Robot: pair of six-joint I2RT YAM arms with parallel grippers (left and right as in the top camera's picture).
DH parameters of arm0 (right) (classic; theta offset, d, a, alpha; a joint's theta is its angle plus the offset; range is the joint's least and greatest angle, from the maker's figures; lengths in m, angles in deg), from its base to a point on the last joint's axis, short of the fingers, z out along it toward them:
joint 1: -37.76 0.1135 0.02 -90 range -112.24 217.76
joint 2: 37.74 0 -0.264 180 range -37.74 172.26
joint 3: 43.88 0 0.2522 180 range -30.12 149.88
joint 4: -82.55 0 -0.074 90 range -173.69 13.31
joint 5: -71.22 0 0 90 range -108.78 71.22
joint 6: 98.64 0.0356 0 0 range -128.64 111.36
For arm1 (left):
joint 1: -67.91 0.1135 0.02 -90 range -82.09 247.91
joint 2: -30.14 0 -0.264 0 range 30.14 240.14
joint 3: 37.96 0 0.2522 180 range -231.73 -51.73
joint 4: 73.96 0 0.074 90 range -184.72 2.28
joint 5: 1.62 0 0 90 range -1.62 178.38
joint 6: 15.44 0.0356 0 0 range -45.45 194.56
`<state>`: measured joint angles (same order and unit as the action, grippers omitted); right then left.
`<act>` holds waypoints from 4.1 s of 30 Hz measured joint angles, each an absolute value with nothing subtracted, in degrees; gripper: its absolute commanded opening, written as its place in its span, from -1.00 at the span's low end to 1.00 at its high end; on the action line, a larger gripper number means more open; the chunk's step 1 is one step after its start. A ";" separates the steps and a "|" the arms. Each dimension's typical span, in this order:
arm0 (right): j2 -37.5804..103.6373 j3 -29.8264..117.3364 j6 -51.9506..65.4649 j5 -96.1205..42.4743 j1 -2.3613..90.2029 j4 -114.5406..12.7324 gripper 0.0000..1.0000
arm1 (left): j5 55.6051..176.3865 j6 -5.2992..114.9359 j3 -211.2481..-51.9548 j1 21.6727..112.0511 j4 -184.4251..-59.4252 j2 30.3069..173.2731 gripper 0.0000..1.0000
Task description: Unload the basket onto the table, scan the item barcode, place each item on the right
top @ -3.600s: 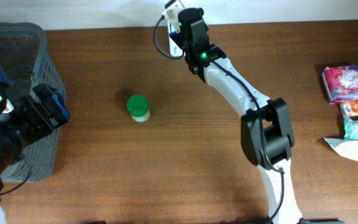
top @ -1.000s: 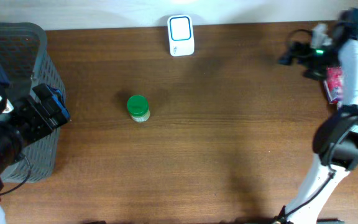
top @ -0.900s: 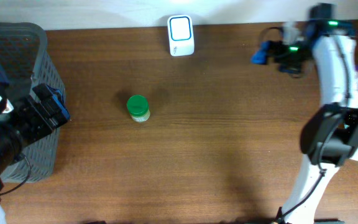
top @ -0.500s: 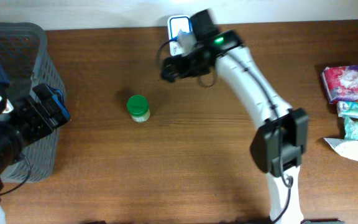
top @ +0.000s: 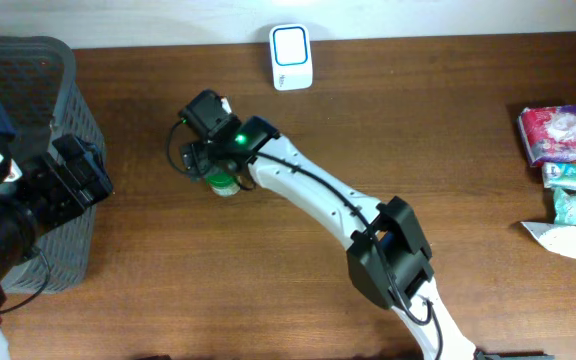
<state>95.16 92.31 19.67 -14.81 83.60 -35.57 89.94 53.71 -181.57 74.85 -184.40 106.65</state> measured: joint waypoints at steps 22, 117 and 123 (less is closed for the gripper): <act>100.91 92.31 33.14 -12.15 84.52 -33.50 0.80 | 89.94 53.71 -181.57 74.85 -184.40 106.65 0.98; 97.98 94.56 10.14 -27.95 68.02 -9.65 0.46 | 89.94 53.71 -181.57 74.85 -184.40 106.65 0.98; 97.95 94.93 -6.73 -31.40 68.02 -5.08 0.74 | 89.94 53.71 -181.57 74.85 -184.40 106.65 0.98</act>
<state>97.95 94.93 -6.73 -31.40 68.02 -5.08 89.94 53.71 -181.57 74.85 -184.40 106.65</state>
